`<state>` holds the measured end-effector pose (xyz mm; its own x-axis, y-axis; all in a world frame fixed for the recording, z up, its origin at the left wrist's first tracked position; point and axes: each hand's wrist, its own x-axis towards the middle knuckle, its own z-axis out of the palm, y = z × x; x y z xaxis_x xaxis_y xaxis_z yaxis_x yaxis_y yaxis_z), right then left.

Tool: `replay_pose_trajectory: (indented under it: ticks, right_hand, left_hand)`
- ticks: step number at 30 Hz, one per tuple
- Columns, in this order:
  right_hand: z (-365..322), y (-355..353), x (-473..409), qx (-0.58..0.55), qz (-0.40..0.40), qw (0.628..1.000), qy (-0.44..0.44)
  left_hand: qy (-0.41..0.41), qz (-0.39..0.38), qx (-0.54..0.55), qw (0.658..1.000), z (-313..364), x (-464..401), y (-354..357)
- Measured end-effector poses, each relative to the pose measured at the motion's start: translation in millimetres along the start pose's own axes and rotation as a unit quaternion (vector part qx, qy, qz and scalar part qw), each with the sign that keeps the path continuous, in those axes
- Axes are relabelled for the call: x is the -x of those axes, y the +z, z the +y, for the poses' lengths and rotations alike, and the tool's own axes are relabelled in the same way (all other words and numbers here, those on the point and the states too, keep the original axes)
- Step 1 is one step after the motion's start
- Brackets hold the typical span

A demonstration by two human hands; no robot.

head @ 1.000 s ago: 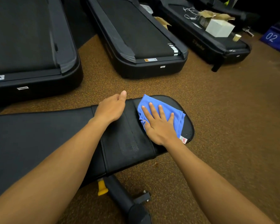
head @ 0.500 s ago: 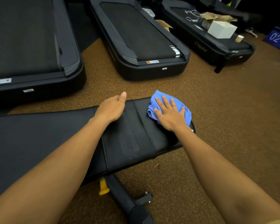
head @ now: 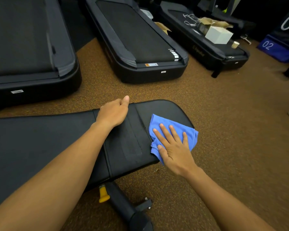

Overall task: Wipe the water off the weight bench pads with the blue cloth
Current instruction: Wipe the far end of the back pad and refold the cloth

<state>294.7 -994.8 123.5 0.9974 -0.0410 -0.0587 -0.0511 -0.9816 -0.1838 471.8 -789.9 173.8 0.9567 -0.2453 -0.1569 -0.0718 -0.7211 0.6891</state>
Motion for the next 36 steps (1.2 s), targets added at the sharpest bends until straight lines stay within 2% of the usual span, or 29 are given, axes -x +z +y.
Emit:
replay_pose_trajectory:
  ticks: [7,15,20,26,36]
  right_hand:
    - [-3.2,-12.5,-91.3,0.009,-0.034,0.999,-0.018]
    - [-20.7,-20.0,-164.3,0.0,-0.027,1.0,-0.002]
    - [-22.3,-15.3,-143.0,-0.008,-0.026,1.0,0.007]
    - [-16.3,-9.1,-66.2,-0.01,-0.027,0.999,0.015]
    - [-8.1,17.4,5.1,-0.038,0.095,0.995,0.014]
  left_hand:
    - [0.01,0.026,-0.024,0.999,2.6,-7.9,3.1]
    - [0.005,0.038,-0.011,0.999,-2.4,-12.9,3.6]
    - [0.011,0.036,-0.012,0.999,-3.2,-8.3,4.6]
    - [0.017,0.033,-0.007,0.999,-3.5,-5.5,2.5]
    - [0.028,0.023,-0.008,0.999,-5.1,-2.6,3.4]
